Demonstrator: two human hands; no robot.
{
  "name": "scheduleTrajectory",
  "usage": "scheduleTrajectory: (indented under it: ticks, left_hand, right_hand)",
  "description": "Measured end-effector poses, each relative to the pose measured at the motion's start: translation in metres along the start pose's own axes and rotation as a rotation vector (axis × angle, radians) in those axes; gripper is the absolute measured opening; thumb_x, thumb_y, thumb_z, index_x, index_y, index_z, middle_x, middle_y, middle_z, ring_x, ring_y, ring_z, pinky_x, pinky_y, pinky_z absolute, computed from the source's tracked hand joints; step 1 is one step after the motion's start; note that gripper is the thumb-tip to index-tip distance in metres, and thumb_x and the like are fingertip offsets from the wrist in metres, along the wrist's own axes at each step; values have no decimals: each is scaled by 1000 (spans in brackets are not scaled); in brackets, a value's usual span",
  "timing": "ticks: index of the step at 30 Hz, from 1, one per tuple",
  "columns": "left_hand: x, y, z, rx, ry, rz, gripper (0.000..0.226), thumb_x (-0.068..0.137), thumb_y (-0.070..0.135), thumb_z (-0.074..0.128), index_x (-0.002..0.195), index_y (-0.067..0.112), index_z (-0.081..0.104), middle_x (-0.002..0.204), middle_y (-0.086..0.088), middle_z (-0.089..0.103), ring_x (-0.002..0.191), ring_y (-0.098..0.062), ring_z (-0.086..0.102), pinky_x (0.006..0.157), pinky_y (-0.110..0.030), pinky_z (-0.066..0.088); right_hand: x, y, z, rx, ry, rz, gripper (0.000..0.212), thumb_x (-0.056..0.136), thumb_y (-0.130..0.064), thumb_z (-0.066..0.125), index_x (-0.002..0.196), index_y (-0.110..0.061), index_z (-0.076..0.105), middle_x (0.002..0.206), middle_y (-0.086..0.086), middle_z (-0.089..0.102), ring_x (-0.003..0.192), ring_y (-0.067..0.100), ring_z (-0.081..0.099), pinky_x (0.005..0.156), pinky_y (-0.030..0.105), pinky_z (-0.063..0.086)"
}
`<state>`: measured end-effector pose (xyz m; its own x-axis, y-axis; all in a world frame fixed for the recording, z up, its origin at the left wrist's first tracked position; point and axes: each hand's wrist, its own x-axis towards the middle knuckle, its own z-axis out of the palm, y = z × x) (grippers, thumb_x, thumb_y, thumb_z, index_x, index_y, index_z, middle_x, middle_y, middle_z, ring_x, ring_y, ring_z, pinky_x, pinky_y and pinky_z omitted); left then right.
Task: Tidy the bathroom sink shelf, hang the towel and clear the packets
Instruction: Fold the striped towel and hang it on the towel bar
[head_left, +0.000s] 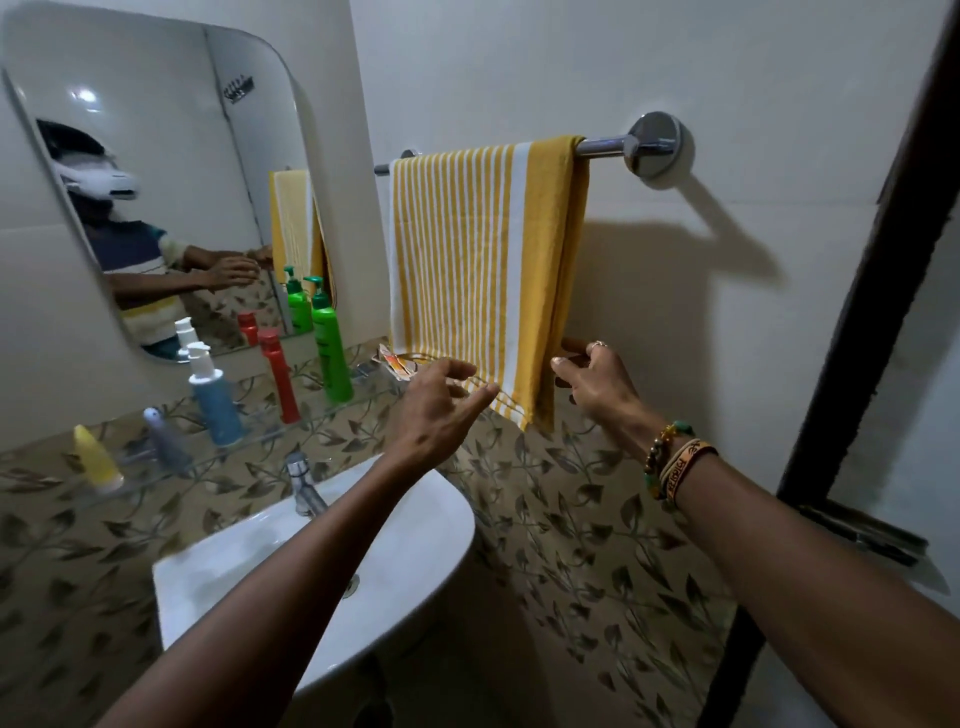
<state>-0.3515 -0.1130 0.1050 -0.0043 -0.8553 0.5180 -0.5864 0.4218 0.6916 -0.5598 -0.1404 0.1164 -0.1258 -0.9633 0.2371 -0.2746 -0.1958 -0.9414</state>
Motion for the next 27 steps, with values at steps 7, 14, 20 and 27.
scheduleTrajectory:
  ticks: [7,14,20,27]
  left_hand:
    - [17,50,62,92,148,-33,49,83,49,75,115,14,61,112,-3,65,97,-15,63,78,-33,57]
    - [26,56,83,145,319,-102,13,90,18,70,100,12,63,91,1,66,83,-18,68,74,-35,60]
    - [18,49,67,292,437,-74,25,86,-2,62,86,19,49,89,-5,59,82,-28,63,70,-46,57]
    - [16,47,62,537,294,63,17,93,2,61,105,6,72,101,-10,54,84,-22,54,62,-23,42]
  right_hand:
    - [20,9,-10,8,-160,-106,19,93,-17,65,112,-22,66,100,-7,71,93,7,67,70,19,52]
    - [28,16,-18,-50,-57,-180,30,80,-12,79,106,-21,67,97,-7,72,88,10,68,77,27,57]
    - [27,24,-24,-103,-4,-250,33,75,8,63,83,-23,57,83,-12,61,82,15,64,74,37,58]
    - [33,25,-17,-92,-166,-270,29,86,-3,65,100,-27,75,101,-15,69,92,11,66,83,38,60]
